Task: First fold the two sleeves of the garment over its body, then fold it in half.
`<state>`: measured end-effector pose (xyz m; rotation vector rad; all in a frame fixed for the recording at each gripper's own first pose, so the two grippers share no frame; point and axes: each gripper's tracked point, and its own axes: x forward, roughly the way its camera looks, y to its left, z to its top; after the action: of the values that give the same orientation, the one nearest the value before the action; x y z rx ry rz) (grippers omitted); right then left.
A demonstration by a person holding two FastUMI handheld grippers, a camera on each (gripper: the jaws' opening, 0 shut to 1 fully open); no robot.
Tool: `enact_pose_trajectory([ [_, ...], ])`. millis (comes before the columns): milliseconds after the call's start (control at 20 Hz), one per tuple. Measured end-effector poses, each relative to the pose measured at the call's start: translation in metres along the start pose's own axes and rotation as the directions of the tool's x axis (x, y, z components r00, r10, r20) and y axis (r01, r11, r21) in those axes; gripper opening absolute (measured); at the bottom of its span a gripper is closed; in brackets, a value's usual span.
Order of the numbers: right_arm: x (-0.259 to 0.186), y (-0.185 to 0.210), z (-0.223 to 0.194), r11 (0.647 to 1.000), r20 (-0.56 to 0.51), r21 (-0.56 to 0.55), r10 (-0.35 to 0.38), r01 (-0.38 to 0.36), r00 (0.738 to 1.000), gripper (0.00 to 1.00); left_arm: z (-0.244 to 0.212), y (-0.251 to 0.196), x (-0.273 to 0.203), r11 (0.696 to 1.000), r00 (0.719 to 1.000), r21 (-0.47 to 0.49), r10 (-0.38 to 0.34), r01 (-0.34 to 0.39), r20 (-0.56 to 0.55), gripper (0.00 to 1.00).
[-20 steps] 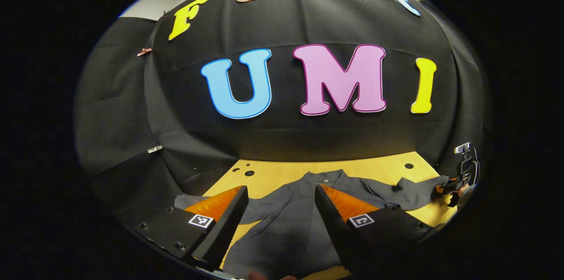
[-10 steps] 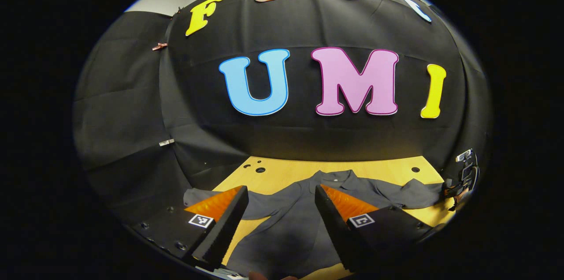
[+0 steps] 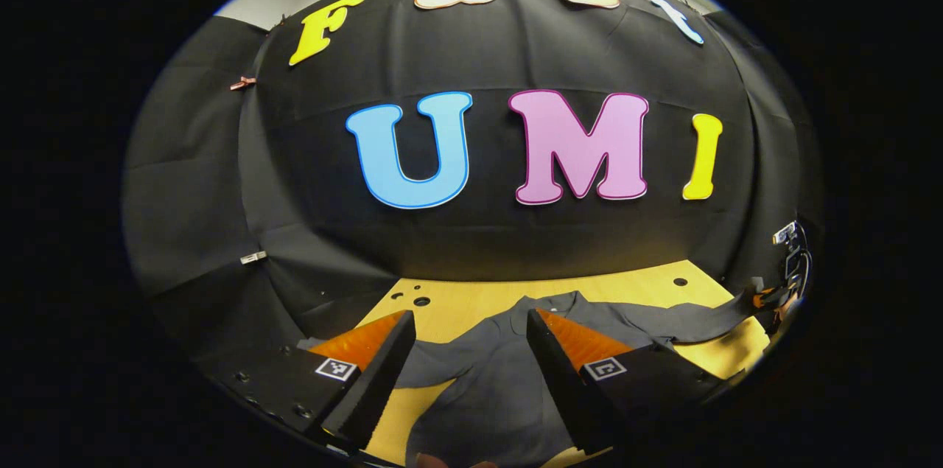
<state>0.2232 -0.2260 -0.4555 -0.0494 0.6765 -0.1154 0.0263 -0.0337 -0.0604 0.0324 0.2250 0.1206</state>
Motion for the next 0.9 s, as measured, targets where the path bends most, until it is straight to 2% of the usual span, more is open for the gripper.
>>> enact_pose_trajectory([
  [200, -0.013, 0.002, 0.009, 0.998, 0.051, 0.044, -0.046, 0.044, 0.998, 0.06, 0.000, 0.015, 0.010, 0.998, 0.998, -0.003, -0.055, 0.055, 0.026, 0.96],
  [650, -0.041, 0.020, 0.024, 0.996, 0.101, 0.067, -0.063, 0.056, 0.993, 0.06, -0.010, 0.063, 0.029, 0.992, 0.992, -0.043, -0.113, 0.115, 0.061, 0.96],
  [800, -0.087, 0.065, 0.052, 0.997, 0.147, 0.074, -0.042, 0.032, 0.988, 0.06, -0.013, 0.083, 0.033, 0.991, 0.990, -0.056, -0.120, 0.124, 0.079, 0.96],
  [900, -0.097, 0.091, 0.069, 0.997, 0.177, 0.074, -0.020, 0.007, 0.984, 0.06, -0.019, 0.098, 0.036, 0.990, 0.989, -0.064, -0.121, 0.126, 0.085, 0.96],
])
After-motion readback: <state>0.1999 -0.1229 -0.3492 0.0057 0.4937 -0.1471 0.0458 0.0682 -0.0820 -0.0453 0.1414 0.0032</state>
